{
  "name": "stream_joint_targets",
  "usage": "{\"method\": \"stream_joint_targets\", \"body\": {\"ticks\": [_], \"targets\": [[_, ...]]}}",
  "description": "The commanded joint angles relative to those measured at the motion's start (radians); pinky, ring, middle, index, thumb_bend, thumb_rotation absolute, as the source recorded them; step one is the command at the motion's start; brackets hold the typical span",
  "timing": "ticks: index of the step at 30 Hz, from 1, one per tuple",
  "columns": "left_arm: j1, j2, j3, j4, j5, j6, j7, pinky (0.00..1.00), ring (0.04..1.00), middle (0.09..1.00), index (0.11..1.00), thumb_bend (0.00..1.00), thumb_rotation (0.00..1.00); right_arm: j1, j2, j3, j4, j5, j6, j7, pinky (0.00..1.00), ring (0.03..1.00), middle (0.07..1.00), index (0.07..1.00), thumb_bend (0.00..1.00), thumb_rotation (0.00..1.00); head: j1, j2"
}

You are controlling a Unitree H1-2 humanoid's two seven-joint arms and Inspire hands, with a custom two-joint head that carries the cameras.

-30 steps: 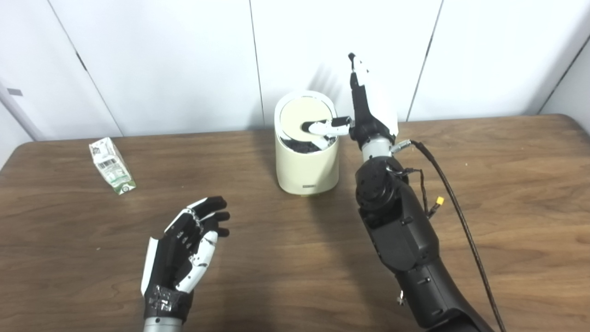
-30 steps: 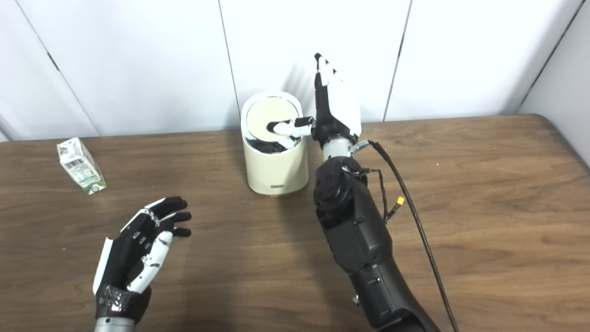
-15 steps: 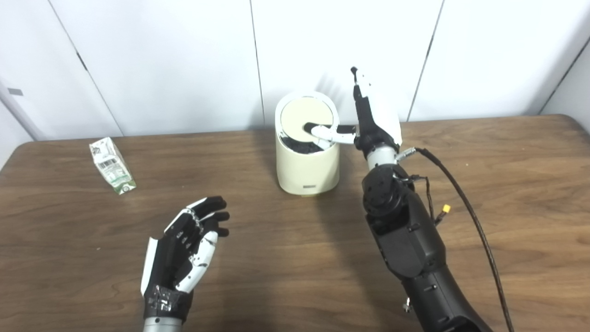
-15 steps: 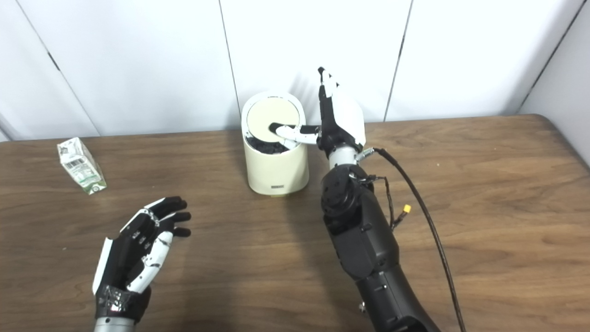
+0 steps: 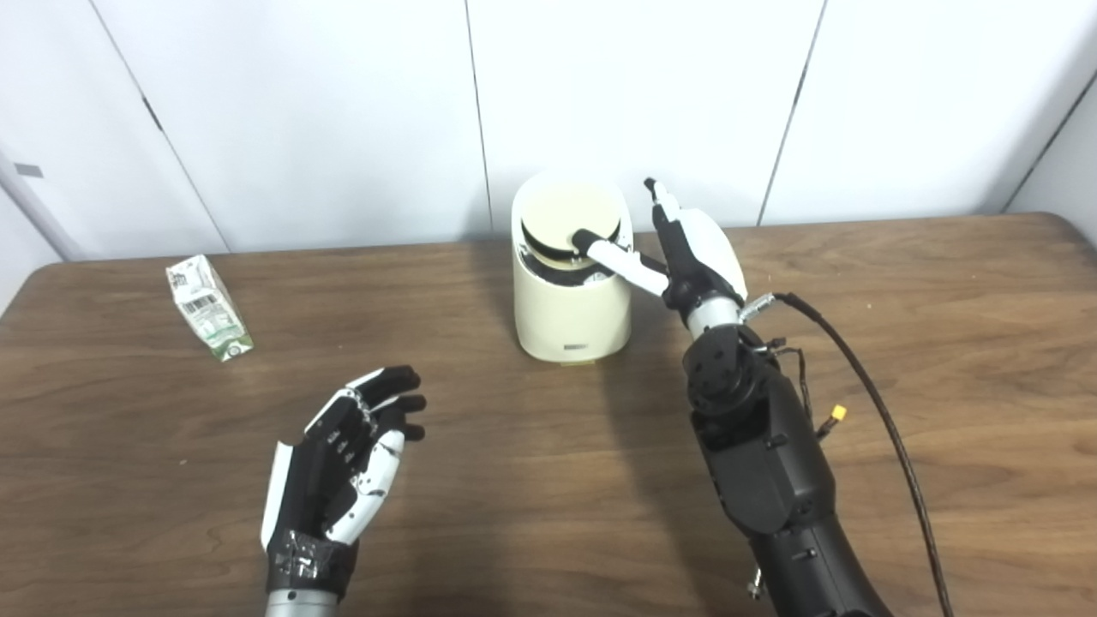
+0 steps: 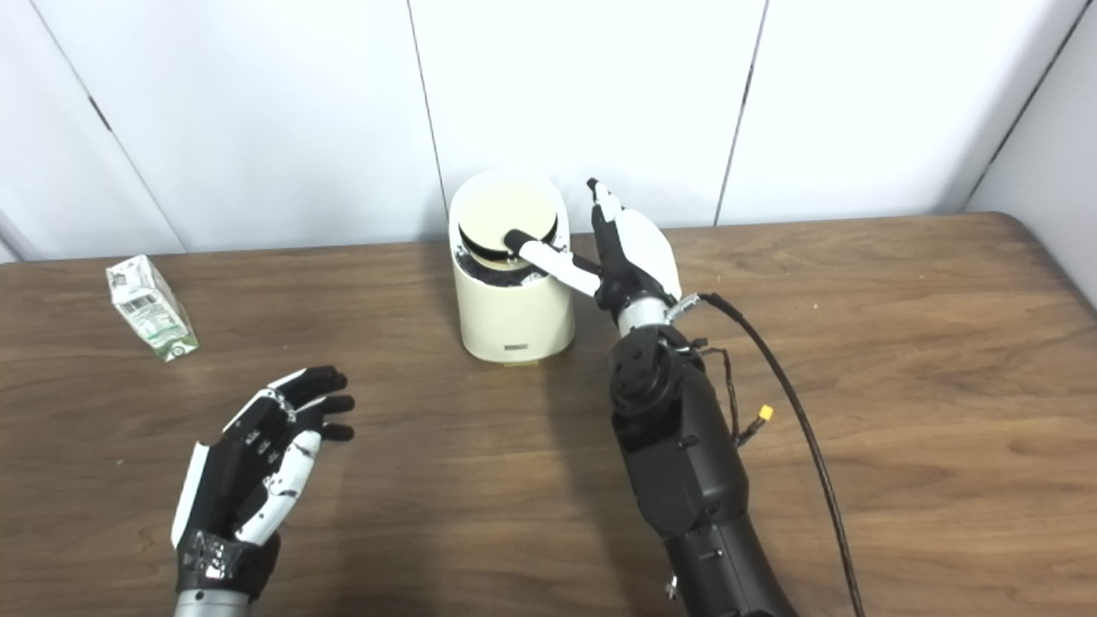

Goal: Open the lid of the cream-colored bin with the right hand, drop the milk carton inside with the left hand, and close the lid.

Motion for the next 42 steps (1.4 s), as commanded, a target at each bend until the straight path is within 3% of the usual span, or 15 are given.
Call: {"method": "stream_joint_targets", "body": {"ticks": [1, 8, 15, 20, 23, 26, 29, 32, 37, 39, 42], "targets": [[0.033, 0.002, 0.0, -0.014, -0.004, -0.017, -0.002, 0.6, 0.703, 0.749, 0.741, 0.22, 0.32, -0.028, 0.0, -0.002, -0.052, -0.009, 0.0, -0.002, 1.0, 1.0, 1.0, 1.0, 0.94, 0.99, -0.001, 0.001], [0.035, 0.003, 0.0, -0.008, 0.0, -0.029, -0.002, 0.6, 0.709, 0.751, 0.741, 0.22, 0.31, 0.013, -0.017, 0.01, -0.151, 0.031, -0.003, -0.013, 1.0, 1.0, 1.0, 1.0, 0.98, 1.0, -0.001, 0.001], [0.036, 0.007, 0.001, -0.013, -0.006, -0.02, -0.005, 0.61, 0.717, 0.757, 0.747, 0.21, 0.31, 0.153, -0.034, 0.049, -0.396, 0.031, -0.031, -0.021, 1.0, 1.0, 1.0, 1.0, 1.0, 1.0, -0.002, 0.0], [0.036, 0.005, 0.001, -0.009, -0.002, -0.03, -0.004, 0.6, 0.712, 0.751, 0.742, 0.21, 0.3, 0.279, -0.026, 0.058, -0.518, 0.076, -0.077, -0.06, 0.96, 1.0, 1.0, 1.0, 0.96, 1.0, -0.002, -0.001], [0.036, 0.005, 0.002, -0.007, 0.005, -0.03, -0.002, 0.6, 0.713, 0.752, 0.744, 0.21, 0.3, 0.385, -0.022, 0.053, -0.571, 0.134, -0.152, -0.106, 0.85, 0.971, 1.0, 1.0, 0.81, 1.0, -0.001, -0.003], [0.032, 0.008, 0.004, -0.003, -0.002, -0.032, -0.004, 0.6, 0.714, 0.755, 0.747, 0.21, 0.3, 0.485, -0.022, 0.042, -0.587, 0.202, -0.267, -0.174, 0.77, 0.93, 0.97, 0.958, 0.53, 1.0, 0.001, -0.002], [0.03, 0.012, 0.006, -0.002, 0.0, -0.028, -0.006, 0.6, 0.713, 0.755, 0.747, 0.22, 0.31, 0.573, -0.021, 0.026, -0.591, 0.265, -0.377, -0.236, 0.72, 0.844, 0.882, 0.871, 0.27, 0.78, 0.003, -0.004], [0.028, 0.01, 0.01, 0.002, -0.004, -0.032, -0.005, 0.61, 0.712, 0.755, 0.747, 0.22, 0.31, 0.649, -0.029, 0.007, -0.595, 0.355, -0.447, -0.241, 0.71, 0.834, 0.87, 0.857, 0.15, 0.6, 0.004, -0.006], [0.022, 0.007, 0.015, 0.013, -0.003, -0.04, -0.001, 0.6, 0.705, 0.75, 0.742, 0.22, 0.29, 0.759, -0.036, -0.031, -0.616, 0.472, -0.524, -0.241, 0.68, 0.791, 0.816, 0.801, 0.17, 0.48, 0.004, -0.009], [0.02, 0.008, 0.016, 0.017, -0.004, -0.041, -0.001, 0.6, 0.705, 0.749, 0.74, 0.23, 0.3, 0.777, -0.043, -0.046, -0.606, 0.495, -0.552, -0.243, 0.66, 0.764, 0.781, 0.76, 0.19, 0.3, 0.004, -0.009], [0.016, 0.009, 0.016, 0.022, -0.005, -0.041, -0.002, 0.6, 0.707, 0.751, 0.74, 0.23, 0.3, 0.781, -0.046, -0.073, -0.58, 0.527, -0.586, -0.244, 0.61, 0.718, 0.739, 0.714, 0.24, 0.15, 0.005, -0.014]]}}
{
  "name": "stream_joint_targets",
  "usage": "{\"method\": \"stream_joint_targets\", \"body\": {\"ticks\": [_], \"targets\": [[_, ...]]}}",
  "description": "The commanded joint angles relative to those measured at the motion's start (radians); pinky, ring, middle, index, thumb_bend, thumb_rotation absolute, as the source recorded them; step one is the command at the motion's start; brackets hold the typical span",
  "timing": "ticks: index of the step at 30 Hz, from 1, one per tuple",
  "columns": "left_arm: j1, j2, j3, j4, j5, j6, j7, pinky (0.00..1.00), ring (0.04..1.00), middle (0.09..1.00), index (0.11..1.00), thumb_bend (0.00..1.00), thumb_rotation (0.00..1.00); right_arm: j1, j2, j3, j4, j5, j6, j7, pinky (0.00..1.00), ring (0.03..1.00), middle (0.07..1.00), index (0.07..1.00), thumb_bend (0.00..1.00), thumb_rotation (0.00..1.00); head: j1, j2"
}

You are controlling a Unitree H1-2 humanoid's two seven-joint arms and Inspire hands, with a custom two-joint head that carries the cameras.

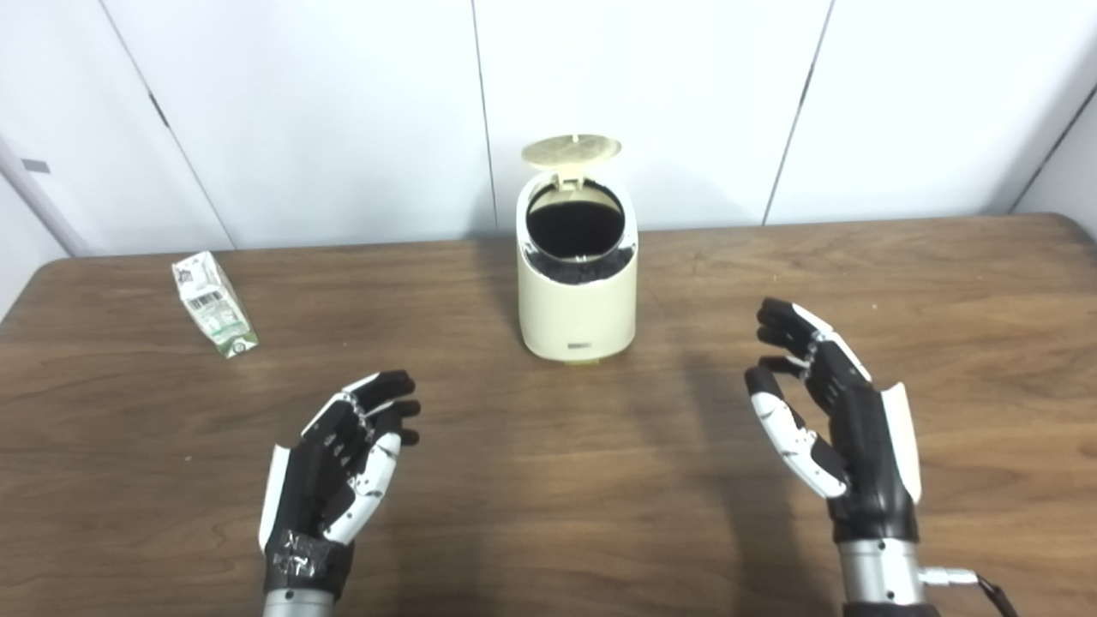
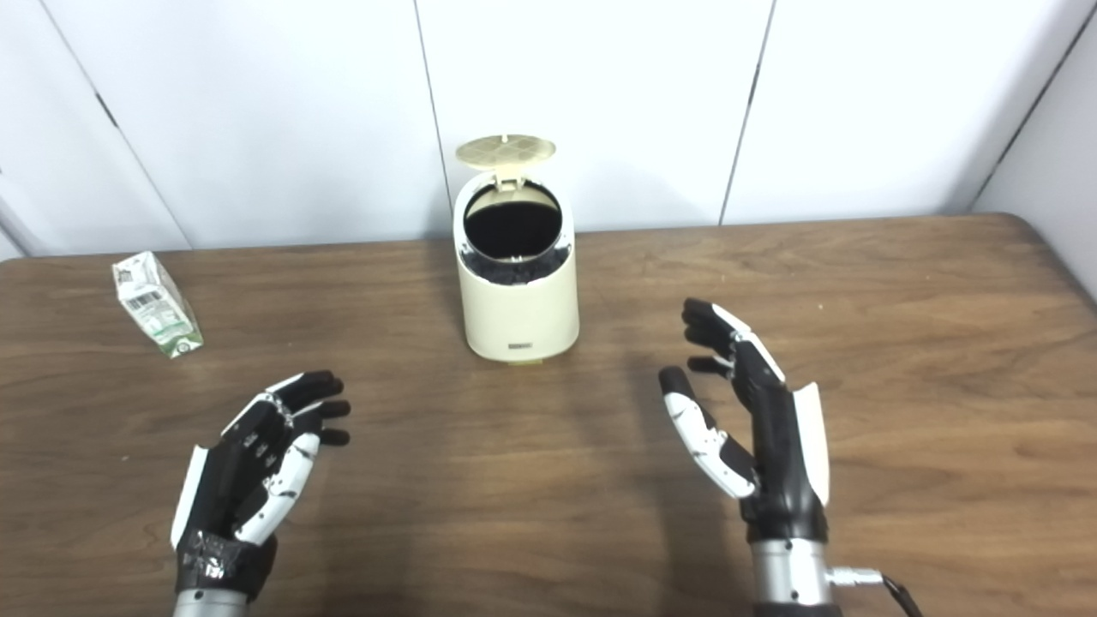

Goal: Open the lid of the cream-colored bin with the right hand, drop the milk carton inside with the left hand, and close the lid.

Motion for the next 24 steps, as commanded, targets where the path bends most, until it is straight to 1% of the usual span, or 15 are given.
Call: {"method": "stream_joint_targets", "body": {"ticks": [1, 3, 5, 8, 9, 13, 15, 17, 20, 24], "targets": [[0.026, 0.004, 0.001, -0.014, -0.002, -0.036, -0.002, 0.6, 0.707, 0.751, 0.74, 0.23, 0.3, 0.054, -0.005, -0.015, -0.001, 0.037, -0.071, -0.011, 0.6, 0.707, 0.73, 0.706, 0.25, 0.14, -0.004, 0.003], [0.027, 0.006, 0.001, -0.015, 0.0, -0.034, -0.002, 0.6, 0.708, 0.751, 0.741, 0.23, 0.3, 0.05, 0.001, -0.022, 0.016, 0.052, -0.081, -0.009, 0.59, 0.695, 0.722, 0.699, 0.25, 0.12, -0.006, 0.004], [0.028, 0.006, 0.001, -0.016, 0.0, -0.035, -0.003, 0.61, 0.707, 0.752, 0.741, 0.23, 0.31, 0.047, -0.002, -0.026, 0.029, 0.043, -0.088, -0.006, 0.58, 0.688, 0.72, 0.701, 0.23, 0.12, -0.007, 0.003], [0.03, 0.008, -0.002, -0.012, -0.003, -0.045, -0.007, 0.61, 0.707, 0.752, 0.741, 0.22, 0.3, 0.044, -0.008, -0.034, 0.04, 0.052, -0.095, -0.003, 0.59, 0.687, 0.718, 0.702, 0.22, 0.11, -0.008, -0.001], [0.03, 0.007, -0.003, -0.011, -0.003, -0.047, -0.007, 0.6, 0.705, 0.75, 0.74, 0.22, 0.3, 0.043, -0.009, -0.037, 0.044, 0.056, -0.097, -0.002, 0.59, 0.691, 0.72, 0.703, 0.23, 0.14, -0.008, -0.002], [0.029, 0.002, -0.007, -0.011, 0.012, -0.048, -0.002, 0.59, 0.696, 0.742, 0.735, 0.23, 0.3, 0.038, -0.014, -0.045, 0.061, 0.068, -0.109, 0.005, 0.59, 0.694, 0.722, 0.704, 0.23, 0.19, 0.007, -0.001], [0.03, 0.001, -0.009, -0.011, 0.017, -0.054, -0.002, 0.58, 0.69, 0.737, 0.733, 0.22, 0.28, 0.037, -0.016, -0.045, 0.065, 0.056, -0.106, 0.009, 0.6, 0.697, 0.725, 0.705, 0.24, 0.22, 0.008, 0.0], [0.031, 0.0, -0.009, -0.014, 0.011, -0.048, -0.002, 0.58, 0.69, 0.738, 0.733, 0.22, 0.25, 0.035, -0.018, -0.045, 0.063, 0.03, -0.098, 0.012, 0.6, 0.697, 0.722, 0.703, 0.24, 0.23, 0.01, 0.001], [0.034, -0.001, -0.013, -0.017, 0.013, -0.044, -0.002, 0.59, 0.699, 0.743, 0.737, 0.22, 0.25, 0.034, -0.024, -0.048, 0.06, 0.012, -0.091, 0.018, 0.59, 0.685, 0.71, 0.693, 0.24, 0.18, 0.019, 0.001], [0.034, -0.002, -0.015, -0.009, 0.014, -0.058, -0.001, 0.59, 0.697, 0.739, 0.733, 0.22, 0.22, 0.032, -0.022, -0.055, 0.065, 0.037, -0.094, 0.028, 0.59, 0.691, 0.715, 0.694, 0.24, 0.13, 0.025, 0.001]]}}
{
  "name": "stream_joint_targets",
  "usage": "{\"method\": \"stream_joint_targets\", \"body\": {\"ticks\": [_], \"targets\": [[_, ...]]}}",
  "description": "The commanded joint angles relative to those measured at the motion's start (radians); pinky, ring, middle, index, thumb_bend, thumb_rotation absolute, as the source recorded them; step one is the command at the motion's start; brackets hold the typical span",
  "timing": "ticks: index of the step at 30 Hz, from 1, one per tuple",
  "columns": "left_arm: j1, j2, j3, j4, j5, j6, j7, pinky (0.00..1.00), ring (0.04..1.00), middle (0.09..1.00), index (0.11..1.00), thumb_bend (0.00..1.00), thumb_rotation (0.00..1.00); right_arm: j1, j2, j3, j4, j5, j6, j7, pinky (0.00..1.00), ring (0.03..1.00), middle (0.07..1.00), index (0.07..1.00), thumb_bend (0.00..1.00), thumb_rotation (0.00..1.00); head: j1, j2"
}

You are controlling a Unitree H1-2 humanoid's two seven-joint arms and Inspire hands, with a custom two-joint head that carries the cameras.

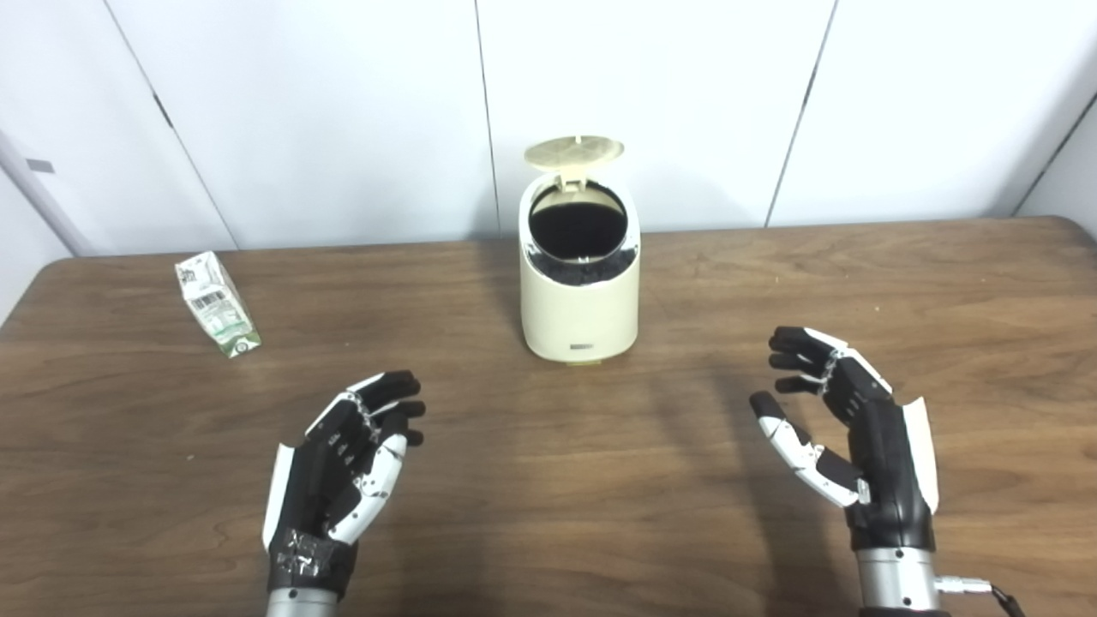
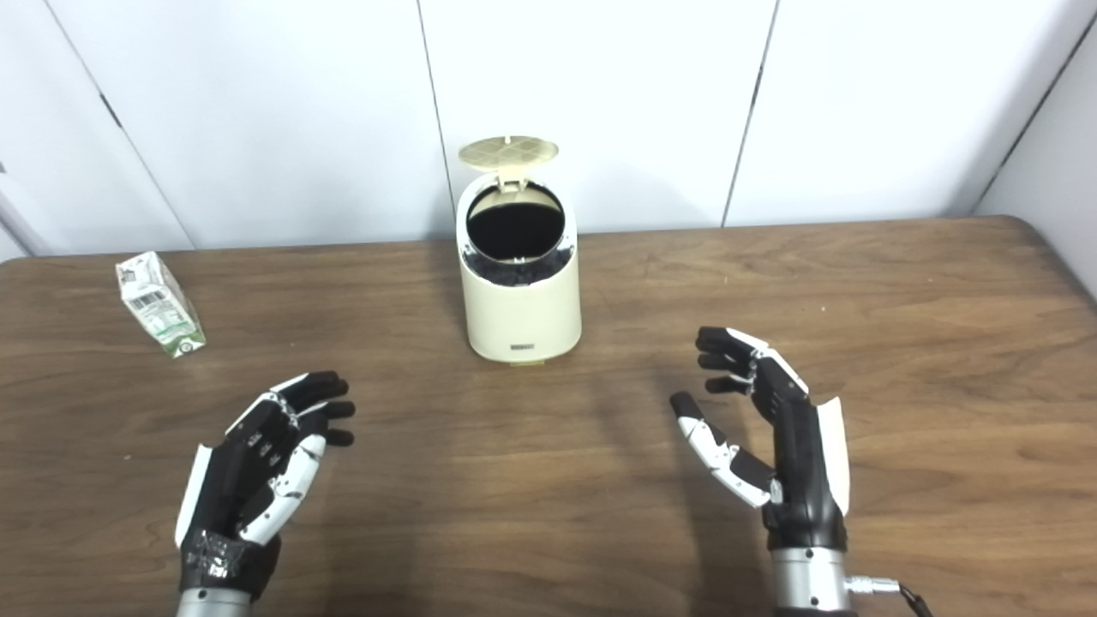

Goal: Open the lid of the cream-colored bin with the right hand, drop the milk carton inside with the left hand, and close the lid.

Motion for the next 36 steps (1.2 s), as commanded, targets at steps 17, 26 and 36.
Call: {"method": "stream_joint_targets", "body": {"ticks": [17, 26, 36], "targets": [[-0.069, 0.039, 0.174, -0.229, -0.088, 0.038, 0.084, 0.49, 0.57, 0.599, 0.61, 0.33, 0.19, 0.033, -0.068, -0.09, 0.058, 0.075, -0.102, 0.006, 0.56, 0.665, 0.699, 0.678, 0.19, 0.09, 0.168, -0.034], [-0.143, 0.079, 0.308, -0.189, 0.079, 0.034, 0.17, 0.61, 0.687, 0.732, 0.738, 0.62, 0.16, 0.026, -0.114, -0.144, 0.104, 0.155, -0.1, 0.047, 0.61, 0.699, 0.72, 0.698, 0.19, 0.16, 0.316, -0.045], [-0.215, 0.138, 0.345, -0.075, 0.203, 0.157, 0.188, 0.84, 0.945, 0.975, 0.98, 0.78, 0.32, 0.002, -0.144, -0.178, 0.137, 0.182, -0.079, 0.062, 0.57, 0.677, 0.705, 0.67, 0.22, 0.36, 0.476, -0.073]]}}
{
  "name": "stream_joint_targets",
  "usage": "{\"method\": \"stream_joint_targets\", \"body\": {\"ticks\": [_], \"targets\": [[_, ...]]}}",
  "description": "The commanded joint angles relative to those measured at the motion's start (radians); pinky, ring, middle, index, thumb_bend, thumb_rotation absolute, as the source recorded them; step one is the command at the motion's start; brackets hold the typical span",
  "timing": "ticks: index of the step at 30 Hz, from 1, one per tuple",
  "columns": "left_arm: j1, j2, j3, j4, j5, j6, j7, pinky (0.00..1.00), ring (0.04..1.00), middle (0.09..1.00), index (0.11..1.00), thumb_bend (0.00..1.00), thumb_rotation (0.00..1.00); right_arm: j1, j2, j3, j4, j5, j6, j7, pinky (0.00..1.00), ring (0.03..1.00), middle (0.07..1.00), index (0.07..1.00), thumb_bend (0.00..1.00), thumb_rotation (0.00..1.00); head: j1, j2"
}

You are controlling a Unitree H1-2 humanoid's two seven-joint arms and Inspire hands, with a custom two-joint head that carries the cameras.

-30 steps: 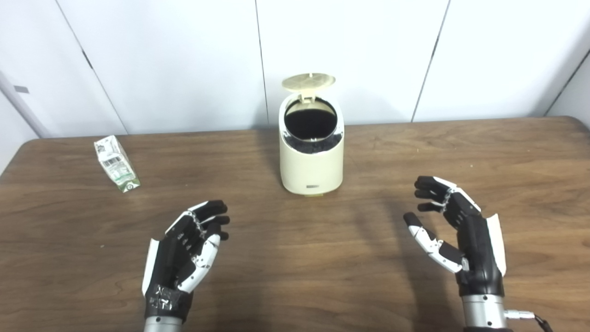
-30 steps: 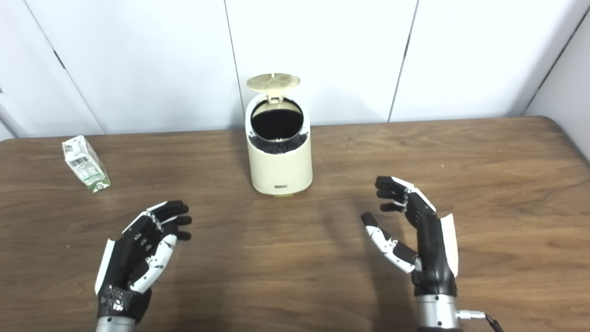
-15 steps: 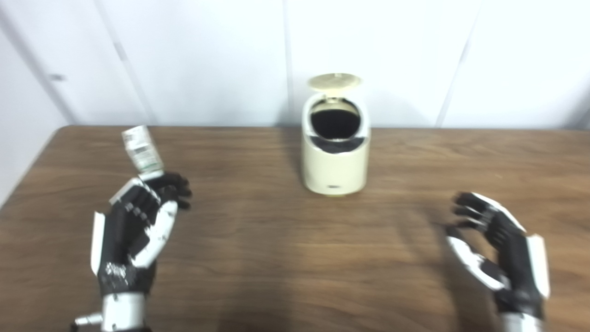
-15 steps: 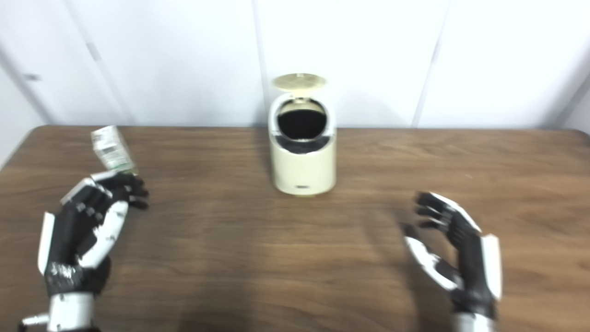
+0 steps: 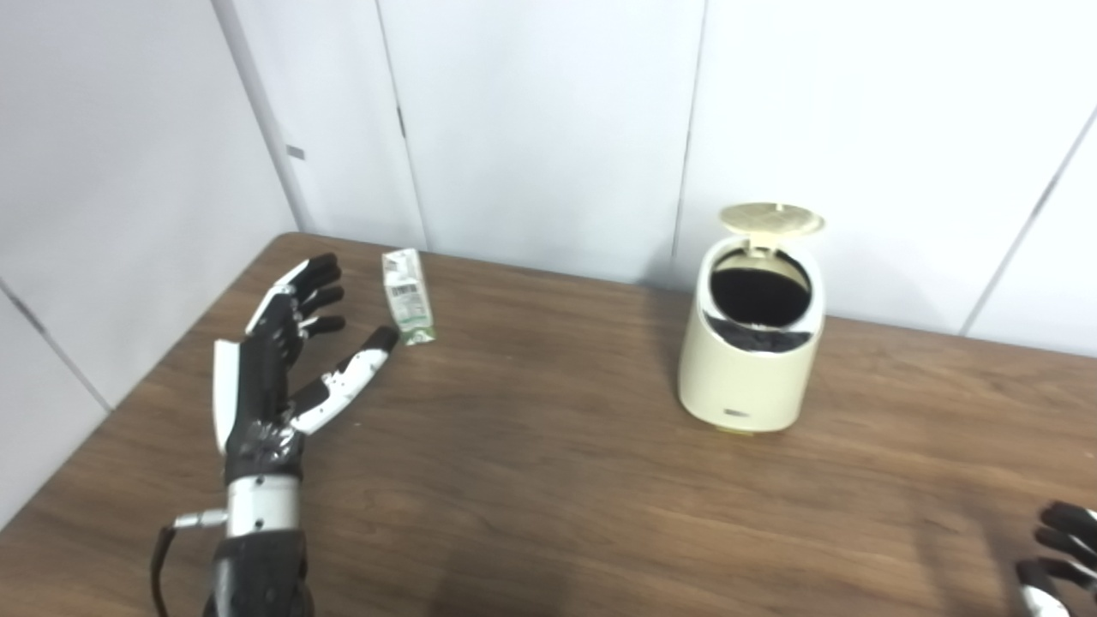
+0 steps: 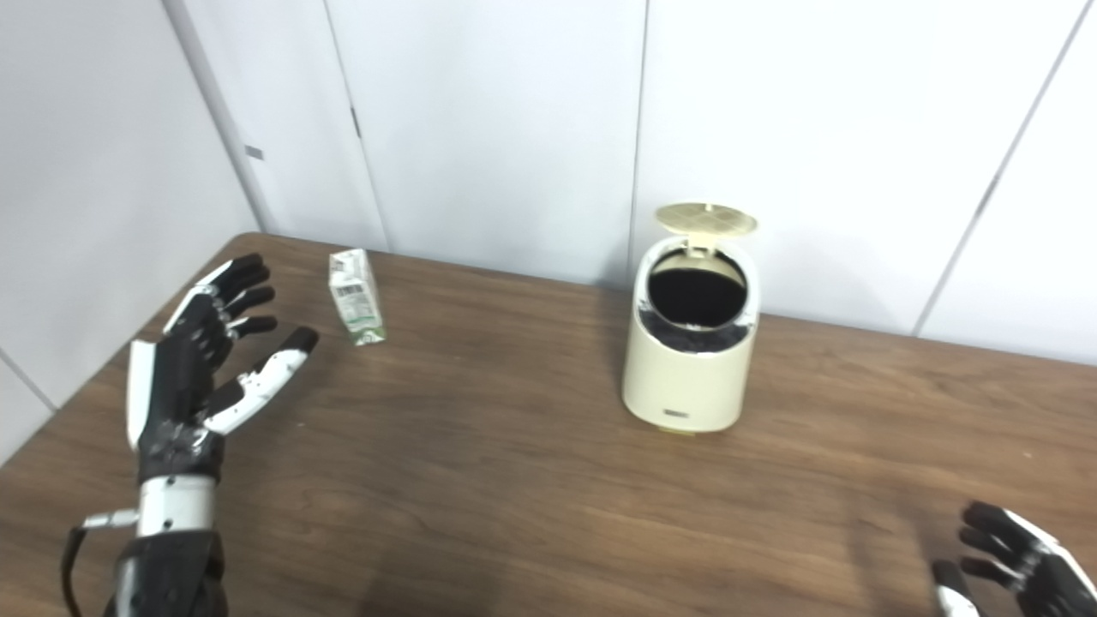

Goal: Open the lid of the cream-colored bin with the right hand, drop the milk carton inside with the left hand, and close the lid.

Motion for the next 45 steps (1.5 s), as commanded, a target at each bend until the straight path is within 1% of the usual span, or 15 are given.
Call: {"method": "stream_joint_targets", "body": {"ticks": [1, 3, 5, 7, 10, 14, 18, 22, 26, 30, 33, 35, 38, 42, 45], "targets": [[-0.037, 0.013, -0.008, 0.016, 0.052, 0.033, 0.014, 0.83, 0.943, 0.983, 0.99, 0.8, 0.34, -0.006, -0.018, -0.005, -0.004, 0.011, -0.032, 0.0, 0.56, 0.676, 0.704, 0.667, 0.23, 0.4, 0.03, -0.009], [-0.054, 0.021, -0.013, 0.041, 0.089, 0.063, 0.021, 0.8, 0.931, 0.976, 0.991, 0.84, 0.37, -0.008, -0.022, -0.007, 0.006, 0.019, -0.036, 0.004, 0.57, 0.681, 0.705, 0.667, 0.24, 0.44, 0.045, -0.017], [-0.071, 0.027, -0.016, 0.065, 0.105, 0.081, 0.021, 0.86, 0.957, 0.983, 0.998, 0.86, 0.39, -0.008, -0.027, -0.008, 0.019, 0.028, -0.045, 0.008, 0.6, 0.696, 0.712, 0.678, 0.23, 0.46, 0.055, -0.025], [-0.09, 0.029, -0.014, 0.101, 0.109, 0.082, 0.028, 0.88, 0.975, 0.993, 1.0, 0.86, 0.38, -0.008, -0.026, -0.008, 0.023, 0.035, -0.045, 0.012, 0.61, 0.703, 0.717, 0.682, 0.23, 0.46, 0.069, -0.04], [-0.109, 0.025, -0.018, 0.132, 0.125, 0.101, 0.04, 0.86, 0.967, 0.998, 1.0, 0.88, 0.39, -0.011, -0.026, -0.007, 0.031, 0.023, -0.045, 0.01, 0.63, 0.714, 0.725, 0.686, 0.23, 0.43, 0.082, -0.054], [-0.123, 0.035, -0.032, 0.172, 0.153, 0.103, 0.047, 0.89, 0.984, 1.0, 1.0, 0.88, 0.4, -0.017, -0.029, -0.006, 0.04, 0.014, -0.038, 0.011, 0.62, 0.713, 0.725, 0.688, 0.23, 0.46, 0.091, -0.065], [-0.148, 0.082, -0.05, 0.22, 0.15, 0.126, 0.002, 0.94, 1.0, 1.0, 1.0, 0.95, 0.44, -0.027, -0.03, -0.001, 0.048, 0.021, -0.023, 0.016, 0.64, 0.72, 0.731, 0.698, 0.24, 0.5, 0.095, -0.077], [-0.198, 0.136, -0.061, 0.294, 0.143, 0.168, -0.028, 0.85, 0.998, 1.0, 1.0, 1.0, 0.47, -0.04, -0.035, 0.004, 0.074, 0.03, -0.038, 0.017, 0.62, 0.716, 0.732, 0.698, 0.24, 0.47, 0.098, -0.093], [-0.246, 0.166, -0.065, 0.354, 0.14, 0.203, -0.025, 0.84, 0.991, 1.0, 1.0, 1.0, 0.46, -0.05, -0.041, 0.006, 0.097, 0.024, -0.051, 0.015, 0.61, 0.715, 0.732, 0.696, 0.23, 0.45, 0.102, -0.103], [-0.284, 0.173, -0.048, 0.398, 0.092, 0.226, -0.035, 0.87, 0.998, 1.0, 1.0, 1.0, 0.44, -0.057, -0.038, 0.007, 0.102, 0.03, -0.038, 0.016, 0.63, 0.726, 0.737, 0.697, 0.24, 0.45, 0.104, -0.111], [-0.3, 0.177, -0.042, 0.418, 0.056, 0.235, -0.048, 0.83, 0.988, 1.0, 1.0, 1.0, 0.42, -0.062, -0.039, 0.009, 0.111, 0.019, -0.042, 0.012, 0.63, 0.721, 0.735, 0.695, 0.24, 0.45, 0.102, -0.117], [-0.313, 0.184, -0.045, 0.423, 0.049, 0.276, -0.059, 0.82, 0.991, 1.0, 1.0, 1.0, 0.42, -0.064, -0.041, 0.01, 0.117, 0.008, -0.043, 0.009, 0.63, 0.719, 0.735, 0.696, 0.25, 0.46, 0.101, -0.12], [-0.339, 0.189, -0.042, 0.44, 0.062, 0.311, -0.075, 0.82, 0.986, 1.0, 1.0, 1.0, 0.43, -0.071, -0.045, 0.013, 0.138, 0.003, -0.063, 0.008, 0.61, 0.712, 0.734, 0.695, 0.26, 0.49, 0.096, -0.124], [-0.375, 0.186, -0.03, 0.473, 0.088, 0.314, -0.083, 0.76, 0.942, 1.0, 1.0, 1.0, 0.41, -0.077, -0.044, 0.013, 0.153, 0.011, -0.078, 0.01, 0.59, 0.702, 0.729, 0.687, 0.28, 0.51, 0.093, -0.125], [-0.408, 0.193, -0.016, 0.508, 0.12, 0.314, -0.114, 0.77, 0.965, 1.0, 1.0, 0.99, 0.38, -0.08, -0.043, 0.015, 0.155, 0.008, -0.076, 0.008, 0.59, 0.697, 0.728, 0.684, 0.29, 0.51, 0.085, -0.128]]}}
